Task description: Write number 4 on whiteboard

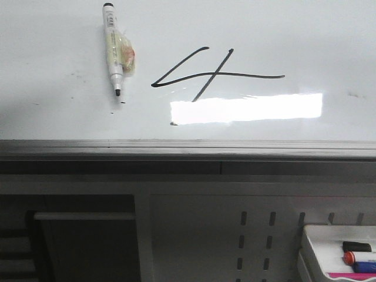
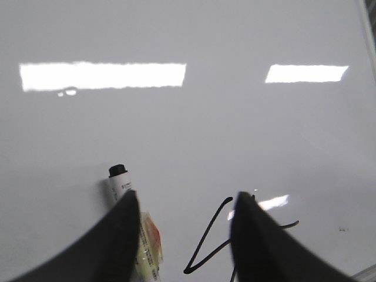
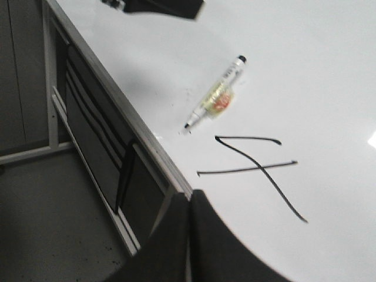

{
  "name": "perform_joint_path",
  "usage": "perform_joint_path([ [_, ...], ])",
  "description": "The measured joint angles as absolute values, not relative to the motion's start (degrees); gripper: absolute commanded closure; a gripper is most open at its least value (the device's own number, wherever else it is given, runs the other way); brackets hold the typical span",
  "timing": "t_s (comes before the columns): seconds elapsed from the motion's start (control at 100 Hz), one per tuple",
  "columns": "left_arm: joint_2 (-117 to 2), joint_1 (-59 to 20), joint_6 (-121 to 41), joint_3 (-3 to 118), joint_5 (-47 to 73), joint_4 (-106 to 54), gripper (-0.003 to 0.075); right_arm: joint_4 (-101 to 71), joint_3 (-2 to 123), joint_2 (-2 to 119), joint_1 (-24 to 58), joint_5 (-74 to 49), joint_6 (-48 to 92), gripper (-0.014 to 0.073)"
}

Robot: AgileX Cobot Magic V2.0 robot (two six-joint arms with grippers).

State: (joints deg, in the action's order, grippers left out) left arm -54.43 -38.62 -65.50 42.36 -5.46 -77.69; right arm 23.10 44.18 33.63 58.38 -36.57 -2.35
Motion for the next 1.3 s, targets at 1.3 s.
perform_joint_path([
  [1.3, -11.8, -36.8, -65.3, 10.4, 1.9, -62.4, 0.0741, 35.4, 26.9, -0.8, 58.4, -45.2, -17.5, 0.0638],
])
